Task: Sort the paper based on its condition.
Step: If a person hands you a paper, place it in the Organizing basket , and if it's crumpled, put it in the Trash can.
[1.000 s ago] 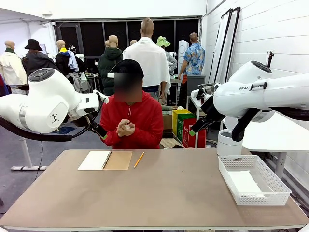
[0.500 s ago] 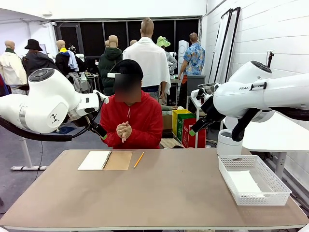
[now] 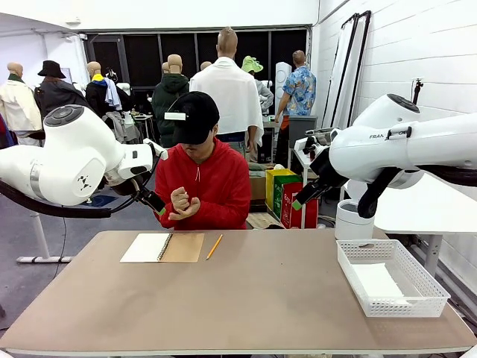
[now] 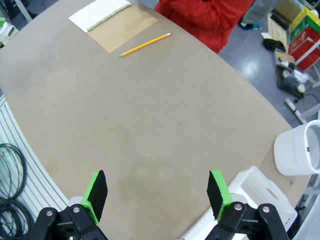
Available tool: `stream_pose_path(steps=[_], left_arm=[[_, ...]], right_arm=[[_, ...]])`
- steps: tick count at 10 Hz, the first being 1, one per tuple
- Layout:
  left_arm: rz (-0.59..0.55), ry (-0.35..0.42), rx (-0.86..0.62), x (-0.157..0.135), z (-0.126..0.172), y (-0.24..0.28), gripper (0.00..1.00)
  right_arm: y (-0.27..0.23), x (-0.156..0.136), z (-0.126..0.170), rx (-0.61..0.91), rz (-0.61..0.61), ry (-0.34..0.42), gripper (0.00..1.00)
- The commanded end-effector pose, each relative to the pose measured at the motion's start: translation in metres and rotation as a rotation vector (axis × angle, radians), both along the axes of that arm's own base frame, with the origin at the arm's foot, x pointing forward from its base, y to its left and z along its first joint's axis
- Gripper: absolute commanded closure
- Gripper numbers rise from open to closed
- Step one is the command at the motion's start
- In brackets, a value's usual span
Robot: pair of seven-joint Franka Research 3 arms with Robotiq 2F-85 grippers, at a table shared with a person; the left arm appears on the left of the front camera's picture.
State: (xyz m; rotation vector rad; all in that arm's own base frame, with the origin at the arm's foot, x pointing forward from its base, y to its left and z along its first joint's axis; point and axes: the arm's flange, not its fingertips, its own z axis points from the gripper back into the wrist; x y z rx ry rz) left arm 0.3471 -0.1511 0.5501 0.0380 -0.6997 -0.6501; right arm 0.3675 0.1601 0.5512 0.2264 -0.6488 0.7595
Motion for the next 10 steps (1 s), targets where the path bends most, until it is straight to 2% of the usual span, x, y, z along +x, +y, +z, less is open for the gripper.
stream_pose_path(steps=[1, 10], left_arm=[[0.0, 0.0, 0.0, -0.0002, -0.0001, -0.0001, 0.0], [0.0, 0.0, 0.0, -0.0002, -0.0001, -0.0001, 0.0]], right_arm=[[-0.0005, 0.0003, -0.0002, 0.0, -0.002, -0.002, 0.0], [-0.0005, 0.0003, -0.0002, 0.0, -0.002, -0.002, 0.0]])
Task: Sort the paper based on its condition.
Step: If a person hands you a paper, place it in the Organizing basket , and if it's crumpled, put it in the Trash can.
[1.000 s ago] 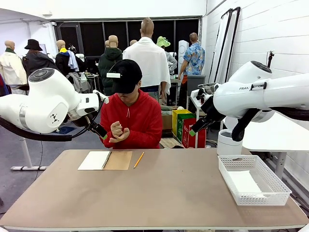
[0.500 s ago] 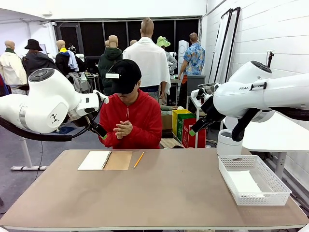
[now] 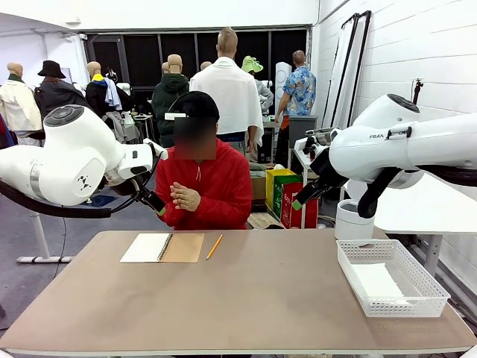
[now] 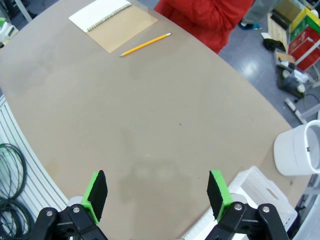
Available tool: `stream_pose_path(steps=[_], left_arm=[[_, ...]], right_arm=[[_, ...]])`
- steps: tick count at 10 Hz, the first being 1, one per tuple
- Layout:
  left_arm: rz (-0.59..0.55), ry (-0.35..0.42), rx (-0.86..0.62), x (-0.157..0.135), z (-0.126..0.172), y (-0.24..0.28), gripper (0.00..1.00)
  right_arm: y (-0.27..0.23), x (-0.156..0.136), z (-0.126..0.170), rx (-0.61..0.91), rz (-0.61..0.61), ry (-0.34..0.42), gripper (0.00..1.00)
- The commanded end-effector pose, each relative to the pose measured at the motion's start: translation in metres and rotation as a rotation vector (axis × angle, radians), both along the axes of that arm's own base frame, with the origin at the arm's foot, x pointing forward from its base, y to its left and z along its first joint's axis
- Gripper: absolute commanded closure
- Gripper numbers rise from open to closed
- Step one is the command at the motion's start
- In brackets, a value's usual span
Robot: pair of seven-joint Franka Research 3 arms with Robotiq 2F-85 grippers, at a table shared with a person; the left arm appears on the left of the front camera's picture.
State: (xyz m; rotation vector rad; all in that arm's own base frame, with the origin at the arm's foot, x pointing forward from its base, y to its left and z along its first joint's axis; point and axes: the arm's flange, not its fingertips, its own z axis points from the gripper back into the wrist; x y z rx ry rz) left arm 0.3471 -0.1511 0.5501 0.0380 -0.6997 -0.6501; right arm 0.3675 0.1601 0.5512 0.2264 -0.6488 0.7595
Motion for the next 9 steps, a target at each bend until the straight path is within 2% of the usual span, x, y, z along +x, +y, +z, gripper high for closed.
stream_pose_path(steps=[1, 9], left_arm=[[0.0, 0.0, 0.0, -0.0002, -0.0001, -0.0001, 0.0], [0.0, 0.0, 0.0, -0.0002, -0.0001, -0.0001, 0.0]], right_arm=[[-0.0005, 0.0003, -0.0002, 0.0, -0.002, -0.002, 0.0], [-0.0005, 0.0003, -0.0002, 0.0, -0.002, -0.002, 0.0]])
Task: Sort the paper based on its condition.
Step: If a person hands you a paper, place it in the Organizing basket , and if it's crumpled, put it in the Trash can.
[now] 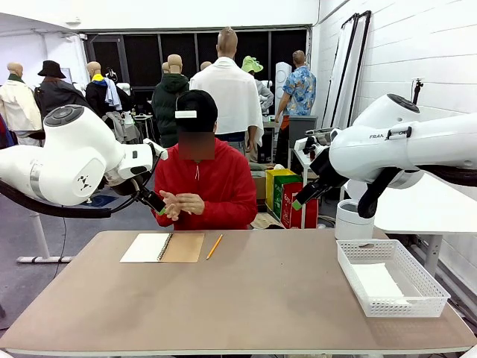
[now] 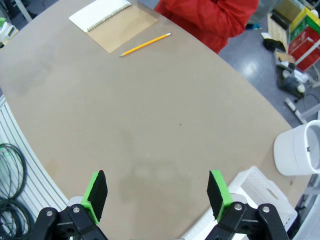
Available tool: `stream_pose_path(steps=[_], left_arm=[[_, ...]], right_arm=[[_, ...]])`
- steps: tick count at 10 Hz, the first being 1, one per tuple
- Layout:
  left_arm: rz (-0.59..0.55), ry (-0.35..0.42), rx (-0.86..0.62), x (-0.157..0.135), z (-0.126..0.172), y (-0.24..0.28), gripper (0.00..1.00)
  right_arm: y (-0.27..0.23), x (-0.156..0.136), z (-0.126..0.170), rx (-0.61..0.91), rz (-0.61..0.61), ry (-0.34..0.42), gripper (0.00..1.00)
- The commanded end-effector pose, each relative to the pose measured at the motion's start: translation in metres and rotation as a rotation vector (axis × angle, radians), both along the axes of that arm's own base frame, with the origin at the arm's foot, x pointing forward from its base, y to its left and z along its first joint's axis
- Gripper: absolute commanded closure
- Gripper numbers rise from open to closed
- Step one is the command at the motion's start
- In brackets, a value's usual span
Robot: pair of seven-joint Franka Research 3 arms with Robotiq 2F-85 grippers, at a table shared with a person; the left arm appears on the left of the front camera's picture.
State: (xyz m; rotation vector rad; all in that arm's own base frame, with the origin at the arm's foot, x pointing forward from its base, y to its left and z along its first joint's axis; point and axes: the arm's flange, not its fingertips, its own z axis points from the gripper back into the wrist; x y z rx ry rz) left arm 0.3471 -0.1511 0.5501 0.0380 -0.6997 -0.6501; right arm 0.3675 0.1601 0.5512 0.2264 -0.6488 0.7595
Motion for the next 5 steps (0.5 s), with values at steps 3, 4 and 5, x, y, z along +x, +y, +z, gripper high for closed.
stream_pose_path(steps=[3, 4, 5], left_arm=[[0.0, 0.0, 0.0, -0.0002, -0.0001, -0.0001, 0.0], [0.0, 0.0, 0.0, -0.0002, -0.0001, -0.0001, 0.0], [0.0, 0.0, 0.0, -0.0002, -0.0001, -0.0001, 0.0]], right_arm=[[-0.0005, 0.0003, -0.0002, 0.0, -0.002, -0.002, 0.0], [-0.0005, 0.0003, -0.0002, 0.0, -0.002, -0.002, 0.0], [-0.0005, 0.0003, -0.0002, 0.0, -0.002, -0.002, 0.0]])
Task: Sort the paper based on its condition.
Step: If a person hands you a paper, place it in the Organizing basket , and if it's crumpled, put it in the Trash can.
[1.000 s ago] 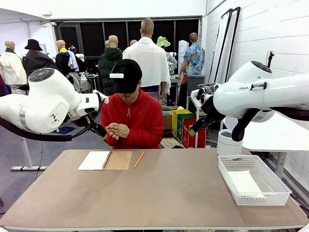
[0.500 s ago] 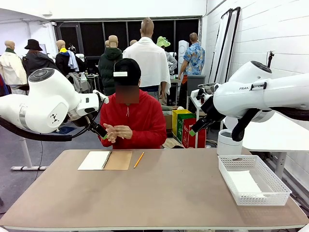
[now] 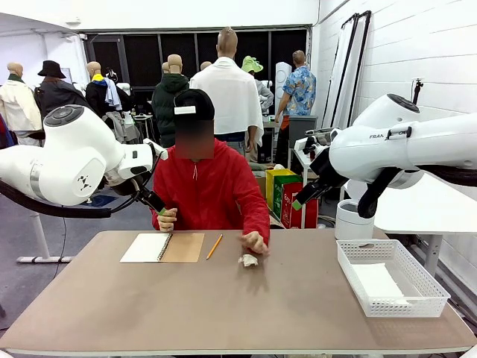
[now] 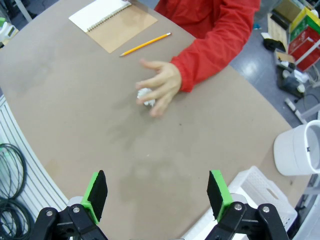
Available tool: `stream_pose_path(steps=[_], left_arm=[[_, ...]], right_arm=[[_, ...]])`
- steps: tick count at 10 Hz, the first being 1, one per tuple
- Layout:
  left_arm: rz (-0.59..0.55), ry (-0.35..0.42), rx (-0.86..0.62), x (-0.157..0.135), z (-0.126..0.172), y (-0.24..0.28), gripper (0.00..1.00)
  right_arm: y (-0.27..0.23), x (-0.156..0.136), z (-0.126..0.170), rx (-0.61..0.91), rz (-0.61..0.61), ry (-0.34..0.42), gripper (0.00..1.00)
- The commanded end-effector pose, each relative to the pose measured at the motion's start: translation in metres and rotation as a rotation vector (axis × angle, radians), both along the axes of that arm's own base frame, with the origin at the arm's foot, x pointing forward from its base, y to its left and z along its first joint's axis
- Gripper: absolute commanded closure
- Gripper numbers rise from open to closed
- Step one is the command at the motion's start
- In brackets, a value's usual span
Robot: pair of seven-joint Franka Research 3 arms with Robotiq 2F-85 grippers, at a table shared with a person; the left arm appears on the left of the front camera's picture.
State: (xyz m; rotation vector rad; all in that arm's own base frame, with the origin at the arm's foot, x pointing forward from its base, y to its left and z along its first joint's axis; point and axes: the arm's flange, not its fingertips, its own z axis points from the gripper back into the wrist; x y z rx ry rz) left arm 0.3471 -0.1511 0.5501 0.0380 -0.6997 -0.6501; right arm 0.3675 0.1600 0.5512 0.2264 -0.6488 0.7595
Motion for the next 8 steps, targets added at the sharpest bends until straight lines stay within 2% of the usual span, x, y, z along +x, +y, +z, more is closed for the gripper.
stream_pose_path(steps=[1, 8], left_arm=[[0.0, 0.0, 0.0, -0.0002, -0.0001, -0.0001, 0.0], [0.0, 0.0, 0.0, -0.0002, -0.0001, -0.0001, 0.0]], right_arm=[[-0.0005, 0.0003, -0.0002, 0.0, -0.002, -0.002, 0.0], [-0.0005, 0.0003, -0.0002, 0.0, -0.002, -0.002, 0.0]])
